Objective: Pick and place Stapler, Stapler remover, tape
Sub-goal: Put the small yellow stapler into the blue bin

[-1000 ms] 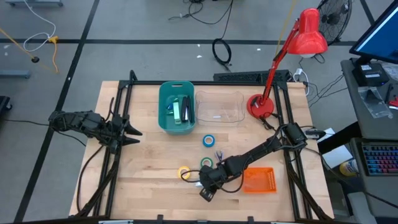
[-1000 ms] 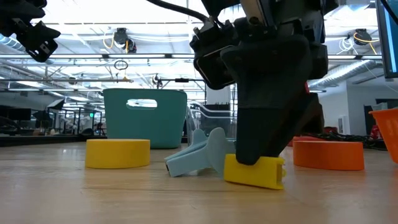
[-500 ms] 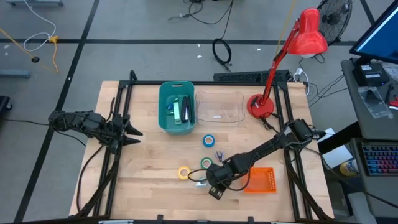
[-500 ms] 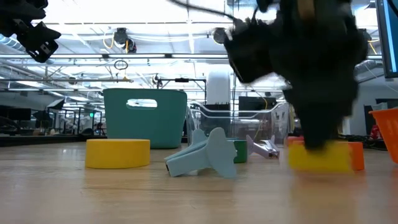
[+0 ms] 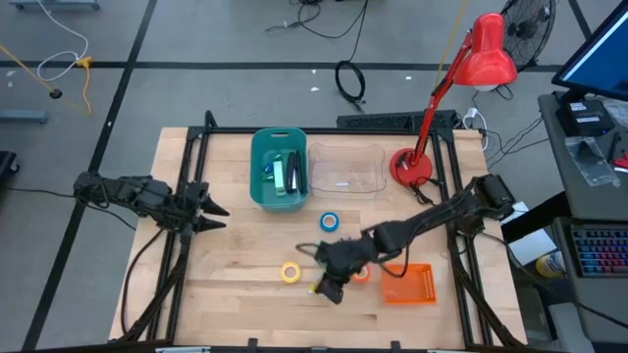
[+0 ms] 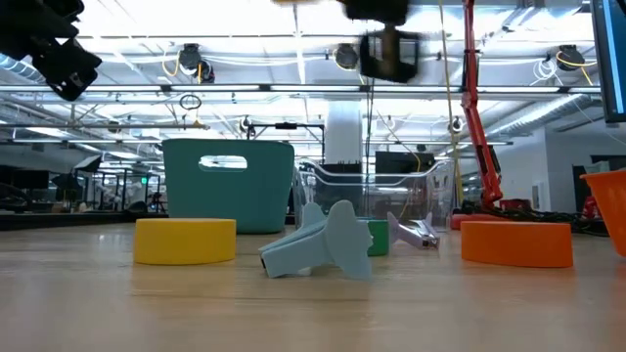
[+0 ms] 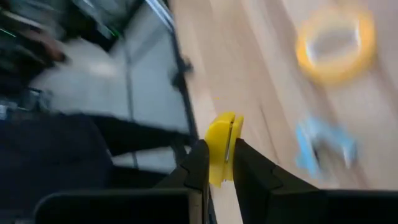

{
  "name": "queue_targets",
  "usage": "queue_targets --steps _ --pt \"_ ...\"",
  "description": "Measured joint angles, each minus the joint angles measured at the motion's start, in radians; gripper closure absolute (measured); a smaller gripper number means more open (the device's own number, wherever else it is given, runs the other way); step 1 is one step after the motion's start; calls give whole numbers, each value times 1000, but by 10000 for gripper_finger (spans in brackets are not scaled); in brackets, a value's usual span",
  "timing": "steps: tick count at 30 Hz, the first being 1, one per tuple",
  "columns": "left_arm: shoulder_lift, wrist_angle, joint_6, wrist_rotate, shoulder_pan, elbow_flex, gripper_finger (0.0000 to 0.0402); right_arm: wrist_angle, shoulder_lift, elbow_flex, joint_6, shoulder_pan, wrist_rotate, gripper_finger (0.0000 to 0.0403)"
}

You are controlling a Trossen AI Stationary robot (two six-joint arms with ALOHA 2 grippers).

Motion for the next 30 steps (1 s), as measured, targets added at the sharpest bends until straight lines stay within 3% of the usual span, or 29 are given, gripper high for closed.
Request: queue_targets --steps 6,15,21,30 --pt "7 9 -2 -3 0 0 222 199 -48 3 -188 -126 24 364" --pt "7 7 -100 0 0 0 222 259 -60 3 -416 -357 16 364" --pt "7 82 -47 -1 0 0 222 255 -31 2 -450 -483 -57 364" --pt "7 184 78 -2 0 0 222 254 -14 88 -492 -606 -56 364"
